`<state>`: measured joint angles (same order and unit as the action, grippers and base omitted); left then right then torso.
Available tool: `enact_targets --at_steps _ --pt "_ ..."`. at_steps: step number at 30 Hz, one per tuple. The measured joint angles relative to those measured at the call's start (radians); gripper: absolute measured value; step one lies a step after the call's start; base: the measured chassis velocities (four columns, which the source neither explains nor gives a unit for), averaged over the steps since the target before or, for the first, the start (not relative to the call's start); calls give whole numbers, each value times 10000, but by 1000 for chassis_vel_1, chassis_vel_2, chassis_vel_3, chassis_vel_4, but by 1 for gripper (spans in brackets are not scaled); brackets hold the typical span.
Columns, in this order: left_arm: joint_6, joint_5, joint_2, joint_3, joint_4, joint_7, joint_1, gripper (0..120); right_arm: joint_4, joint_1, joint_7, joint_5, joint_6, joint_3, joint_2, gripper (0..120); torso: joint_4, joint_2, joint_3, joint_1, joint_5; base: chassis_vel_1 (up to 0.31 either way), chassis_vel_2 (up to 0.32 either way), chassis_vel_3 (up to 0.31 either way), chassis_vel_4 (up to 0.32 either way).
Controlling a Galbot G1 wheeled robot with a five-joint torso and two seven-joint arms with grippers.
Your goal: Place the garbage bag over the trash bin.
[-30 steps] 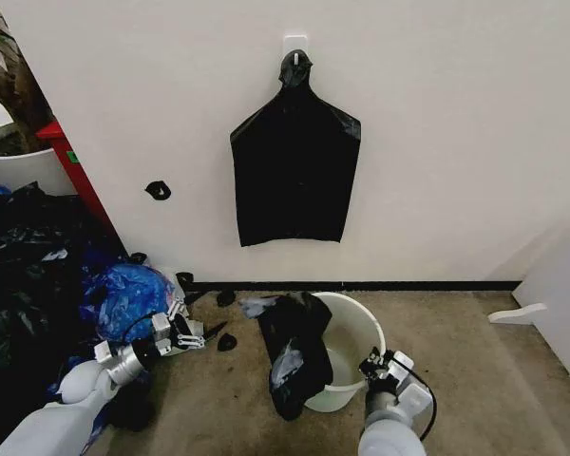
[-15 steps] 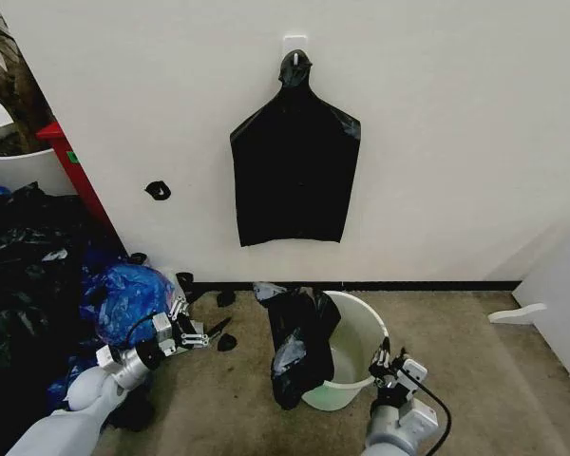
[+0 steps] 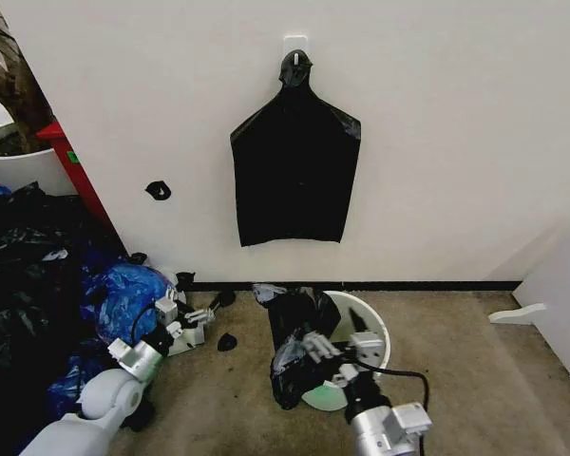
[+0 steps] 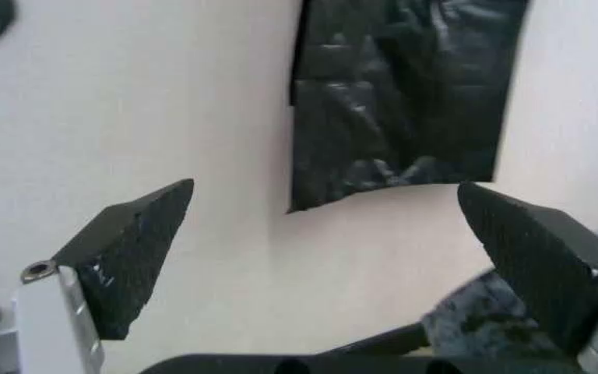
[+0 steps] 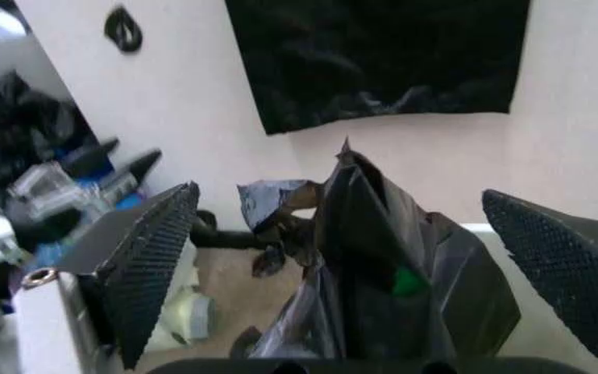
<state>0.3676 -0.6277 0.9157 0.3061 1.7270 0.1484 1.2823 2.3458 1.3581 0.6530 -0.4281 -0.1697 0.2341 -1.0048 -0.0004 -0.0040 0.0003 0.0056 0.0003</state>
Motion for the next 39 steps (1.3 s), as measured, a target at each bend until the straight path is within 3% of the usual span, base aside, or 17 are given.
enact_targets --at_steps 6,11,15,17,19,27,32,39 --pt "-520 301 39 -22 463 -797 176 100 -682 -1260 688 -997 -1063 101 -310 100 1 0 1 0 -2 0 0 0 0" --pt "-1445 642 44 -46 1096 -1816 546 100 -1055 -1875 1567 -1737 -2006 24 -534 86 2 0 1 1 -1 0 0 0 0" --pt "-2502 531 -11 -103 1938 -2690 869 100 -832 -1836 2130 -2335 -2741 -120 -430 67 -1 0 0 0 0 0 0 0 0" --pt "-2608 468 -11 -117 2033 -2759 904 100 -795 -1824 2188 -2431 -2835 -151 -409 64 -1 0 0 0 0 0 0 0 0" --pt "-2805 298 0 -156 2277 -2854 972 100 -797 -1816 2266 -2532 -2967 -261 -384 53 -1 0 0 0 0 0 0 0 0" --pt "-3210 -946 -116 -342 2877 -2248 1268 100 -1078 -1539 2162 -1852 -2691 -587 -409 25 1 0 0 0 0 0 0 0 0" --pt "-3638 -1297 -191 -691 2943 -1841 1279 100 -1922 -1085 1895 48 -2355 -982 -310 5 0 0 0 0 1 0 0 0 0" --pt "-4472 -2029 -154 -1631 3137 -1854 900 100 -2536 -694 1857 957 -2172 -1255 -245 0 0 0 0 0 1 0 0 0 0"
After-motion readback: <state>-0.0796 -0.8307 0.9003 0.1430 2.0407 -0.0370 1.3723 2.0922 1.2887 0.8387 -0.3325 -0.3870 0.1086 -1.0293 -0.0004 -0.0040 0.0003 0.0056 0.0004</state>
